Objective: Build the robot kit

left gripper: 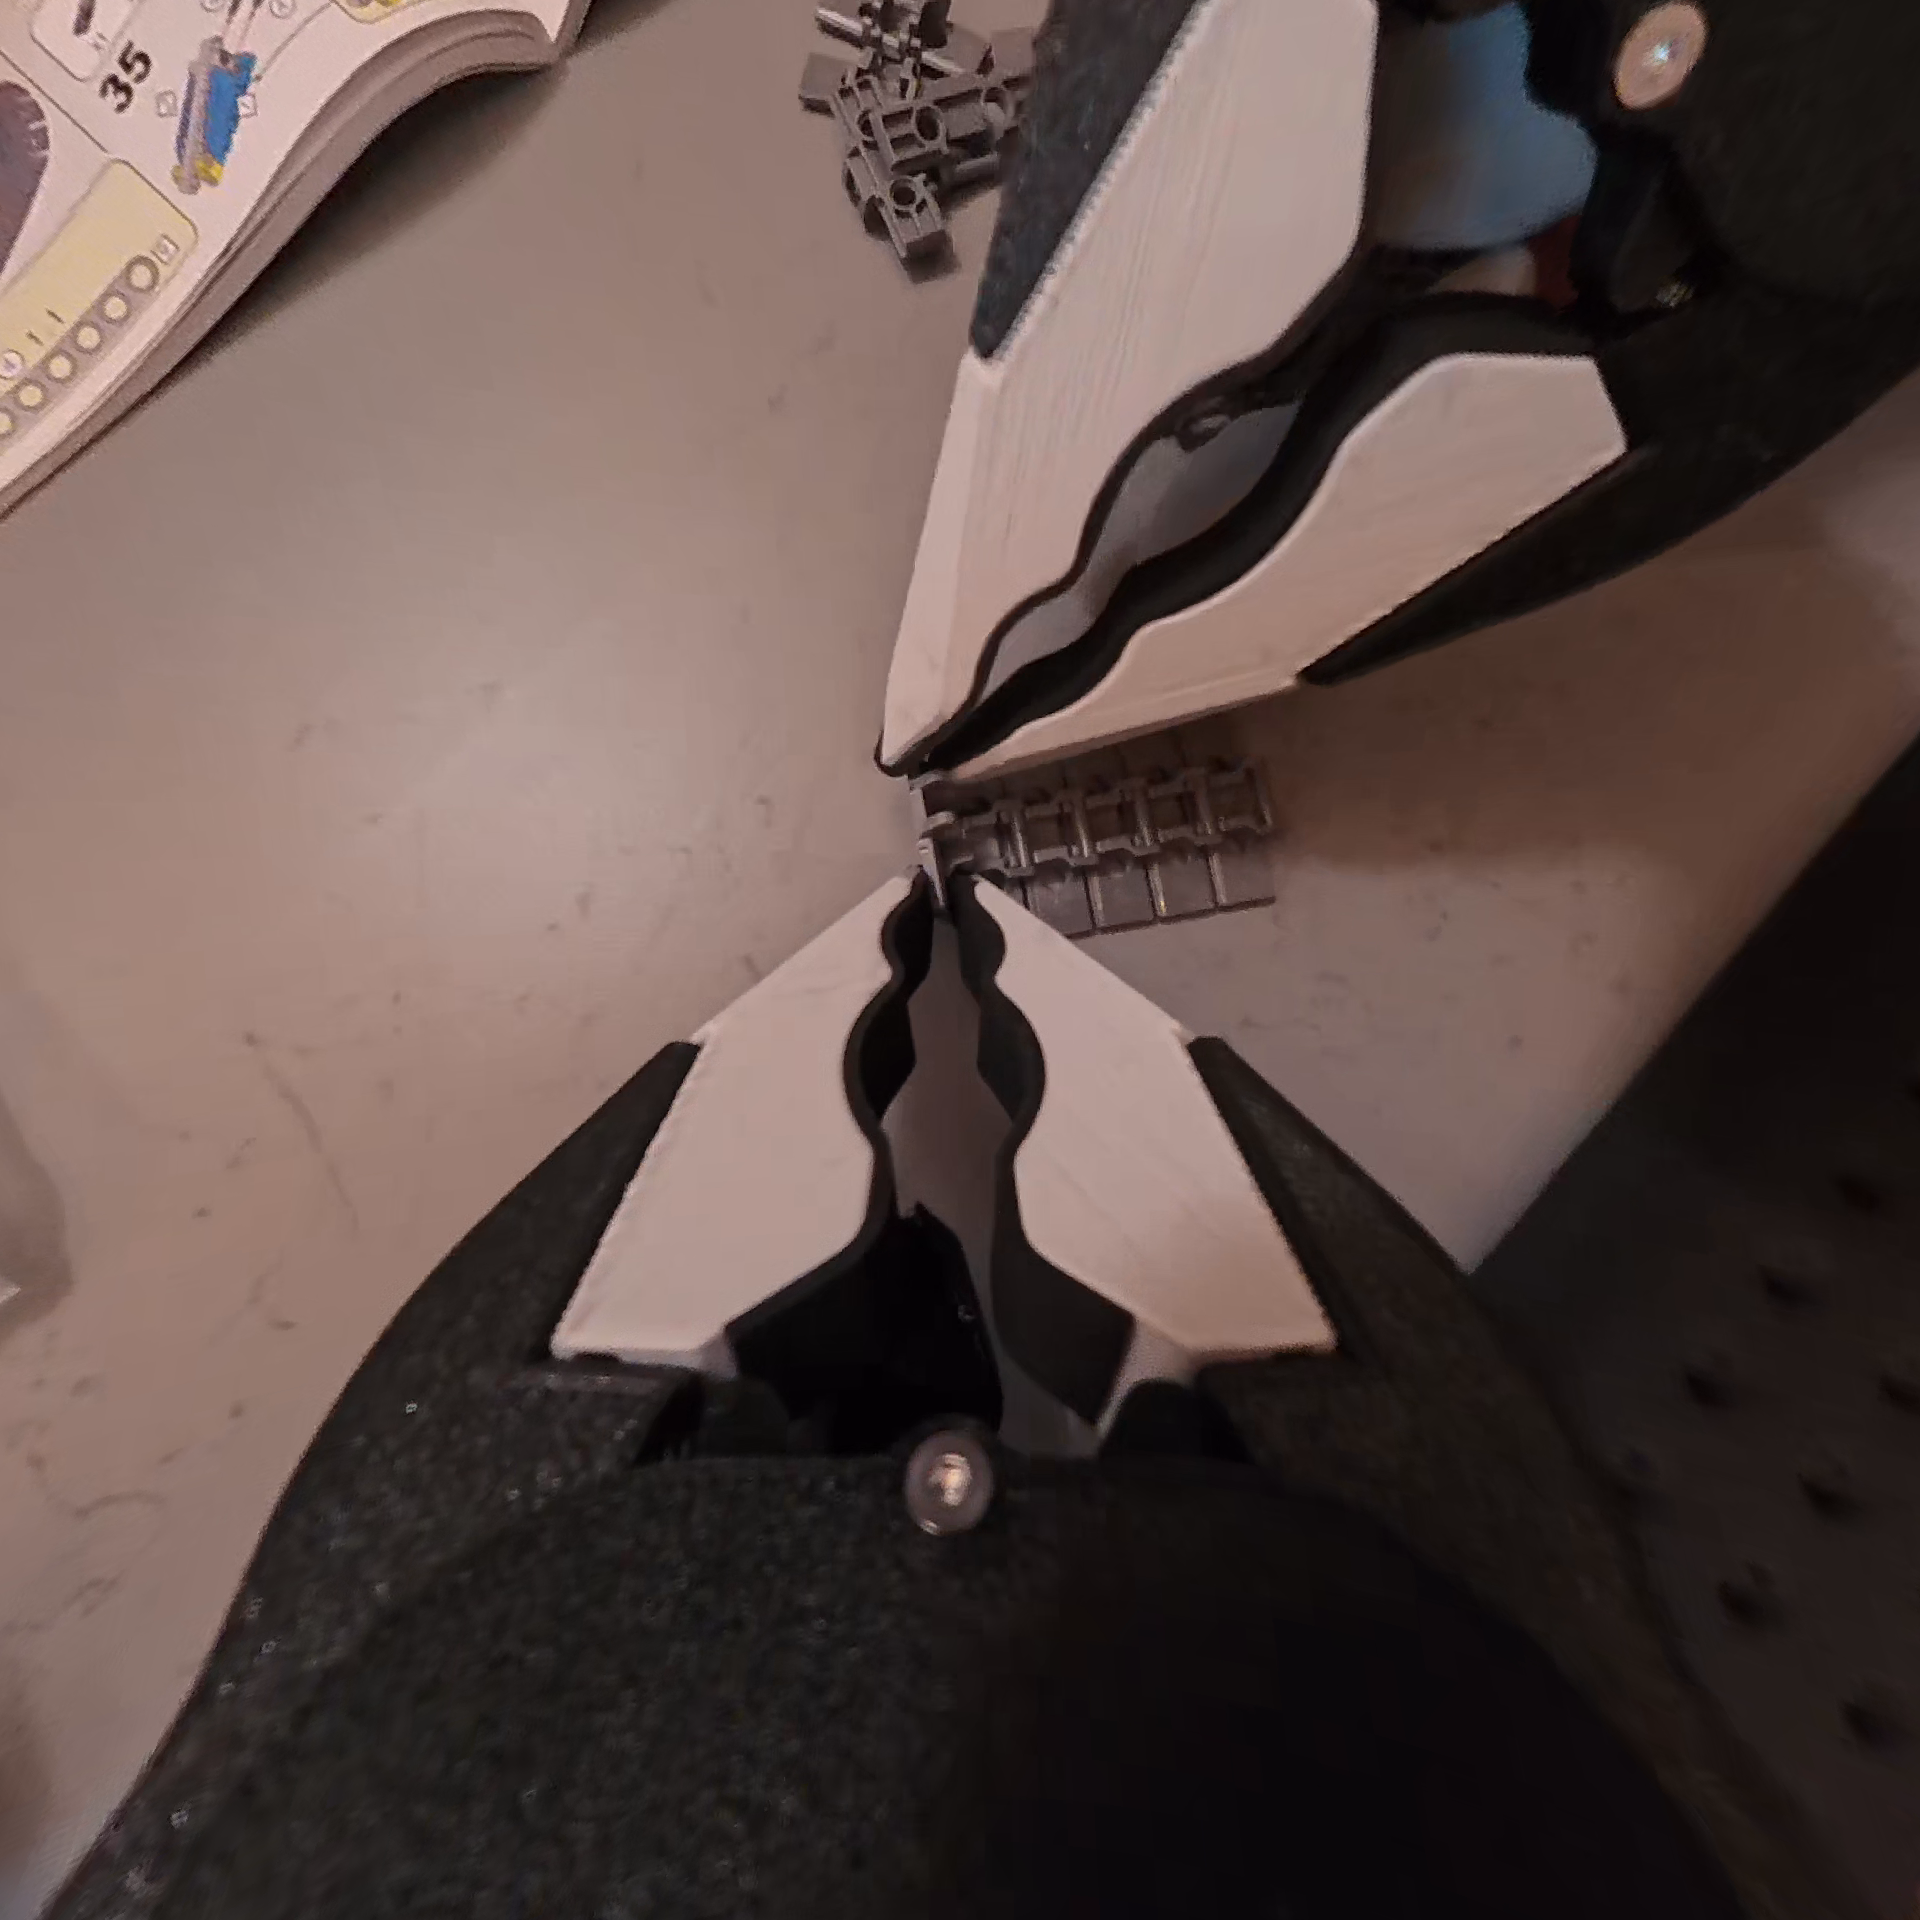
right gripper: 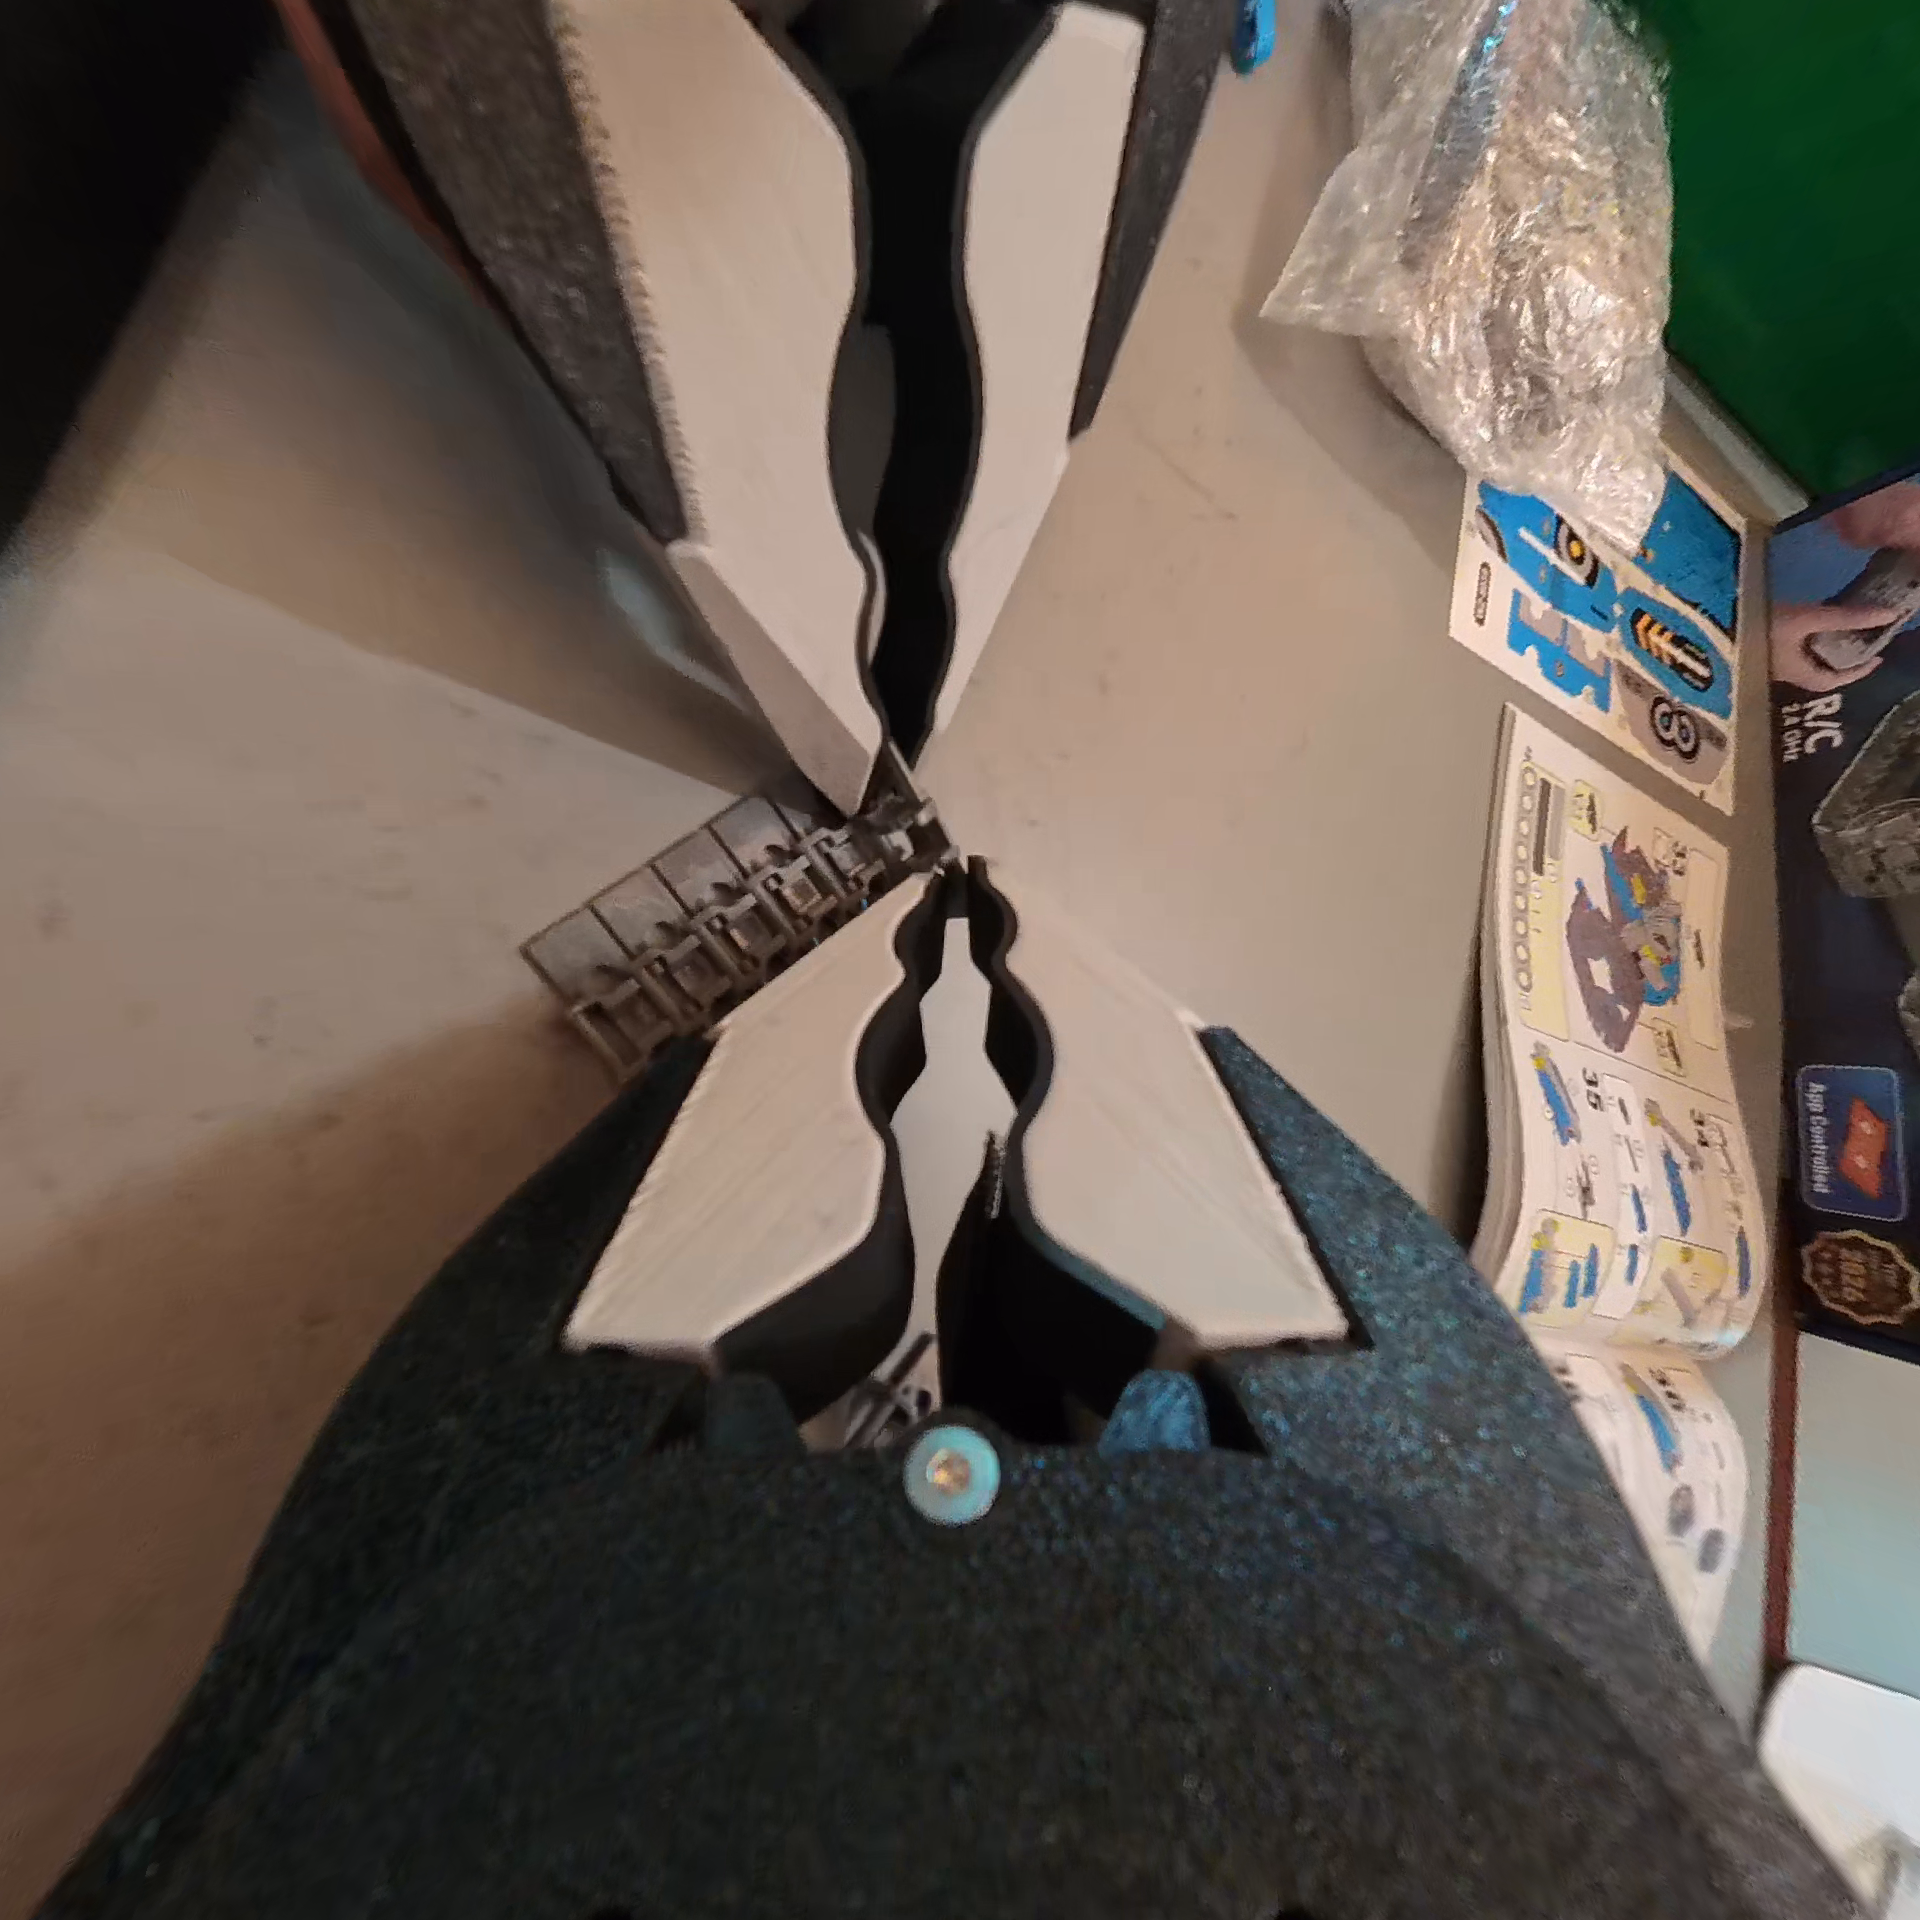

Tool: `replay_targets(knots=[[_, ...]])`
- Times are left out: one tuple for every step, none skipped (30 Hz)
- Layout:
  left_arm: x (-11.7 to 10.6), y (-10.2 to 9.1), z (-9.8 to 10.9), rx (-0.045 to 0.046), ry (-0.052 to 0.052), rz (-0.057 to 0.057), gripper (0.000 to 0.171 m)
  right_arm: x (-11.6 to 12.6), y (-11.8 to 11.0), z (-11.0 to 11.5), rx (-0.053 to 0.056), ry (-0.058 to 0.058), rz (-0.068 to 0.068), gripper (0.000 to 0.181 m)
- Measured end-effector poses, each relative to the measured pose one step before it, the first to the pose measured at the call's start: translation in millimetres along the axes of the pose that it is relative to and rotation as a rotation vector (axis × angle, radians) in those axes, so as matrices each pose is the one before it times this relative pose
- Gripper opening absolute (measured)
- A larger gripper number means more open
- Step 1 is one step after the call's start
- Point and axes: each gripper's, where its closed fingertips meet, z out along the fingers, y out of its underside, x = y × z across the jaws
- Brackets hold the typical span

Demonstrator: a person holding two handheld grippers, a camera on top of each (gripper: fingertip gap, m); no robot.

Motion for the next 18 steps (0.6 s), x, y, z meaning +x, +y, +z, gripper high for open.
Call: replay_targets(knots=[[-0.01,0.11,0.00,0.00406,-0.0040,0.0030,0.004,-0.14,0.25,0.54,0.0106,-0.0133,0.0212,0.003],[0.05,0.10,0.04,0.00553,-0.0008,0.0009,0.004,-0.13,-0.19,0.21,0.0135,-0.0167,0.0297,0.004],[-0.07,-0.06,-0.06,0.00739,-0.0012,0.0020,0.004,0.04,-0.43,0.00,0.0142,-0.0188,0.0399,0.004],[-0.04,0.05,-0.14,0.00731,-0.0037,0.0069,0.004,0.02,-0.51,-0.48,0.0178,-0.0224,0.0474,0.004],[0.20,0.27,-0.16,0.00092,0.0026,-0.0007,0.004,-0.54,-0.57,-1.10,0.0177,-0.0282,0.0564,0.004],[0.00,-0.04,-0.09,0.00200,0.0039,-0.0023,0.003,-0.21,-1.87,-2.27,0.0225,-0.0290,0.0589,0.005],[0.15,-0.20,0.11,0.00383,0.0005,0.0028,0.003,-0.30,0.45,-1.47,0.0069,-0.0229,0.0388,0.006],[0.04,0.12,-0.09,-0.00013,-0.0007,0.0019,0.003,0.49,0.06,-1.27,0.0109,-0.0048,0.0215,0.010],[0.07,-0.03,0.04,-0.00263,-0.0014,-0.0040,0.003,-0.72,0.97,-0.86,0.0028,-0.0046,0.0098,0.012],[-0.02,-0.17,-0.10,-0.00260,-0.0036,-0.0005,0.003,-1.44,0.81,-0.28,0.0010,-0.0046,0.0045,0.016],[0.10,-0.06,0.01,-0.00129,-0.0057,0.0064,0.003,-1.61,0.40,0.42,0.0026,-0.0031,0.0050,0.016],[0.22,0.08,-0.07,-0.00235,-0.0041,0.0047,0.003,-1.30,-0.08,0.80,0.0026,-0.0016,0.0036,0.016],[0.19,0.25,-0.41,-0.00403,-0.0027,0.0040,0.002,0.16,-0.66,0.43,0.0030,0.0087,-0.0047,0.015],[-0.20,0.42,-0.58,-0.00382,-0.0040,0.0051,0.002,-0.34,-0.91,0.38,0.0024,0.0044,-0.0125,0.015],[-0.29,0.42,-0.58,-0.00114,-0.0027,0.0046,0.003,-0.31,-0.41,0.57,-0.0009,0.0020,-0.0130,0.015],[-0.74,0.36,-0.70,0.00220,-0.0048,0.0065,0.003,0.02,-0.76,0.65,0.0013,0.0028,-0.0115,0.015],[-0.81,0.51,-0.75,0.00301,-0.0048,0.0057,0.003,-0.03,-1.03,0.53,0.0028,0.0041,-0.0177,0.014],[-0.12,0.66,-0.89,0.00078,-0.0013,0.0021,0.002,-0.58,-0.41,0.20,-0.0039,-0.0014,-0.0210,0.013]])
